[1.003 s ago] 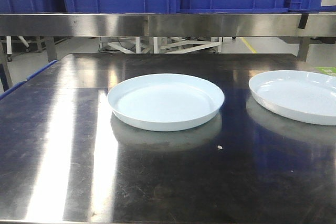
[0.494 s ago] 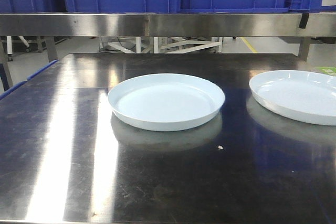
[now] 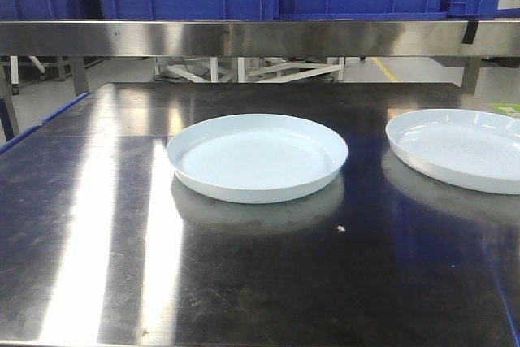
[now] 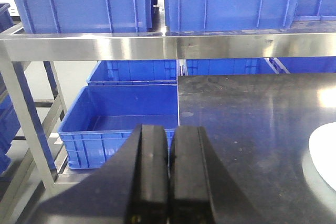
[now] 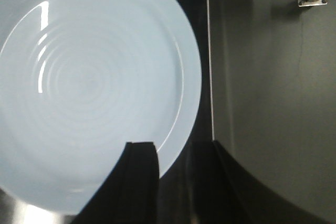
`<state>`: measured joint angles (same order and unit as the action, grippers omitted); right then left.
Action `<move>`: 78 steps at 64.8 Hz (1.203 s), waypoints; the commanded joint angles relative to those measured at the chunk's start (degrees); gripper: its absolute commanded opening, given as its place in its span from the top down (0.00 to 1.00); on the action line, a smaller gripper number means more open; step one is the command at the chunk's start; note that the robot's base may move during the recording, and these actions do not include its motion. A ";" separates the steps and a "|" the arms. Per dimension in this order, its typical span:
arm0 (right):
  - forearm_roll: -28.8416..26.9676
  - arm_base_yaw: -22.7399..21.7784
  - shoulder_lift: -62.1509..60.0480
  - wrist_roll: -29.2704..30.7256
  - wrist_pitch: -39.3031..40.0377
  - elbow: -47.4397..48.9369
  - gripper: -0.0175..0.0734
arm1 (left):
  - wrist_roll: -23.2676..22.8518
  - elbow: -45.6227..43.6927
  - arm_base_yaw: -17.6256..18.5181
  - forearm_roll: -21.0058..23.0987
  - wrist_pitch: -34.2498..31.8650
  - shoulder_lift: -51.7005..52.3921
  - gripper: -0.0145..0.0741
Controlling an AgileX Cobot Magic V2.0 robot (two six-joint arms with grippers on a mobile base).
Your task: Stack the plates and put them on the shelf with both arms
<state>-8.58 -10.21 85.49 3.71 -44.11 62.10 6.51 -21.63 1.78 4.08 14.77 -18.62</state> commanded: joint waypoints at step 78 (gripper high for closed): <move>3.28 -0.70 19.36 0.78 -6.22 17.91 0.57 | -0.53 -1.57 -0.05 0.51 -4.87 -0.31 0.74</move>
<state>-5.60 -10.57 107.68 3.97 -51.02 78.03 6.51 -21.63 1.78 4.08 14.77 -18.62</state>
